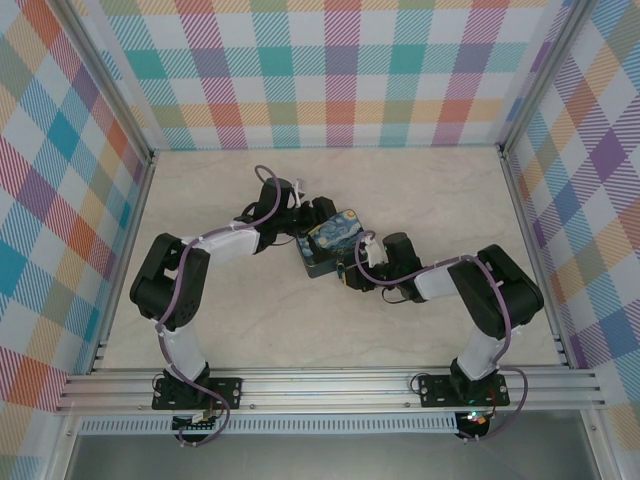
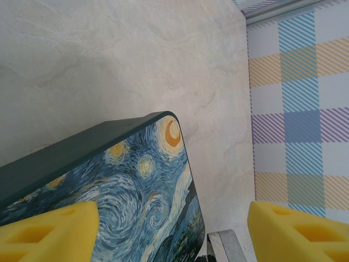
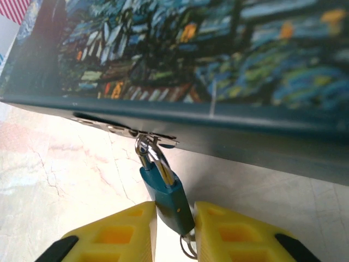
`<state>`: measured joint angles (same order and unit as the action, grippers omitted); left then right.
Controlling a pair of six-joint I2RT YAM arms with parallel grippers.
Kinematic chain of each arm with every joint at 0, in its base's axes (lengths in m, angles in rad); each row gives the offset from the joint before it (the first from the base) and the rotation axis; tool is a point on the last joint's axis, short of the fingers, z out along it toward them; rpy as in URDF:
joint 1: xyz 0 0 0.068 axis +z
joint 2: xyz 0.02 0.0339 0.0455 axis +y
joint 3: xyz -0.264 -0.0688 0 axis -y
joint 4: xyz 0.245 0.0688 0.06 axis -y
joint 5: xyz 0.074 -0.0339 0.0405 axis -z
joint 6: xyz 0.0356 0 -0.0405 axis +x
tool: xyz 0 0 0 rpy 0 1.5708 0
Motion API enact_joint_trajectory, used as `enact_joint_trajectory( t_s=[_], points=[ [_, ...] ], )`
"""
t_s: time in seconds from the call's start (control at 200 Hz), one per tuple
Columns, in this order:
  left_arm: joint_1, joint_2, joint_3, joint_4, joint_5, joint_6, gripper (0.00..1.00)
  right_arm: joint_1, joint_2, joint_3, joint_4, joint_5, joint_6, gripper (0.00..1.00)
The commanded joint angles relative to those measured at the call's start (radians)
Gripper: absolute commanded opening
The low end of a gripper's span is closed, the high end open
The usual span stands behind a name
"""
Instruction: Unlock a padlock with a key
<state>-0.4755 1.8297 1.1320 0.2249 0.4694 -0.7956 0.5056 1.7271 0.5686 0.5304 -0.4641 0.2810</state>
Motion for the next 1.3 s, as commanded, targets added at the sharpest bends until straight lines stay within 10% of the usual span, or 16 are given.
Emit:
enact_joint_trajectory(
  t_s=[0.0, 0.645, 1.035, 1.295],
  points=[
    [-0.010, 0.008, -0.025, 0.004, -0.019, 0.001, 0.72, 0.008, -0.026, -0.019, -0.007, 0.053, -0.005, 0.18],
    [-0.012, -0.056, -0.089, 0.021, -0.032, 0.021, 0.73, 0.026, -0.106, -0.021, -0.143, 0.093, -0.082, 0.10],
    [-0.021, -0.487, -0.327, -0.015, -0.086, 0.124, 0.76, 0.025, -0.123, 0.008, -0.184, -0.051, 0.002, 0.10],
    [-0.194, -0.681, -0.636, 0.144, -0.104, -0.010, 0.69, 0.026, -0.121, -0.014, -0.172, -0.069, 0.020, 0.17]
  ],
)
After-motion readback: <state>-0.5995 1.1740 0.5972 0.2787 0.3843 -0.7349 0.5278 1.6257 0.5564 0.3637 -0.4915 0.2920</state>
